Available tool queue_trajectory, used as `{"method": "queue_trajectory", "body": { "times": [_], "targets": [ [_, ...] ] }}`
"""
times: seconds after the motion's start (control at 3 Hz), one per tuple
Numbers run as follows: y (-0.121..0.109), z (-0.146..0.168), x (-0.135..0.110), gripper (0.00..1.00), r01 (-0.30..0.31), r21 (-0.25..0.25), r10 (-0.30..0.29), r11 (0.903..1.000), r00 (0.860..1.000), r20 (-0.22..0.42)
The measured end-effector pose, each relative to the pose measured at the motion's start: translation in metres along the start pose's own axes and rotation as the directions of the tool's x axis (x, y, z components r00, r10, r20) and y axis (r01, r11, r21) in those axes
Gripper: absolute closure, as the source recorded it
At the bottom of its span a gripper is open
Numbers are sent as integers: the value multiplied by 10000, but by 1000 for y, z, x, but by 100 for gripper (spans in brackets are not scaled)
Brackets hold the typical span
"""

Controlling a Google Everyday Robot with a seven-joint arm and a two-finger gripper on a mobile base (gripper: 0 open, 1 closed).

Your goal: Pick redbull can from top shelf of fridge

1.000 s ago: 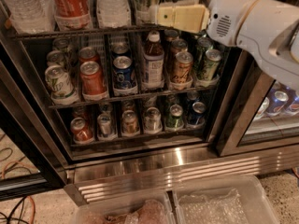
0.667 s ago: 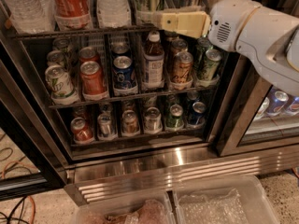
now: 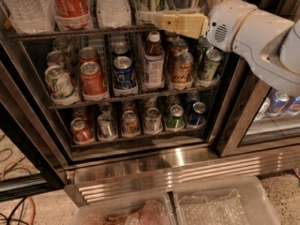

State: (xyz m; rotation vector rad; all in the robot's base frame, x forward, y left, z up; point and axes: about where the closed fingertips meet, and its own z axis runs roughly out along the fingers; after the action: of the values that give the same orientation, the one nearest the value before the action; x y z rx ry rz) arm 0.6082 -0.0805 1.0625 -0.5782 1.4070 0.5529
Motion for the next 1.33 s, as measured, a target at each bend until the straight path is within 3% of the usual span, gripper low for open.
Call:
{"method": "queue_trajectory", "body": {
  "times": [0.67,1.0,1.33],
  "targets": [
    [-1,22,5,0,178,-332,-176,9993,9998,58],
    [-8,31,11,8,32,-44,-33,10000,10000,-34],
    [-21,35,15,8,-110,541,119,9985,9998,-159]
  ]
}}
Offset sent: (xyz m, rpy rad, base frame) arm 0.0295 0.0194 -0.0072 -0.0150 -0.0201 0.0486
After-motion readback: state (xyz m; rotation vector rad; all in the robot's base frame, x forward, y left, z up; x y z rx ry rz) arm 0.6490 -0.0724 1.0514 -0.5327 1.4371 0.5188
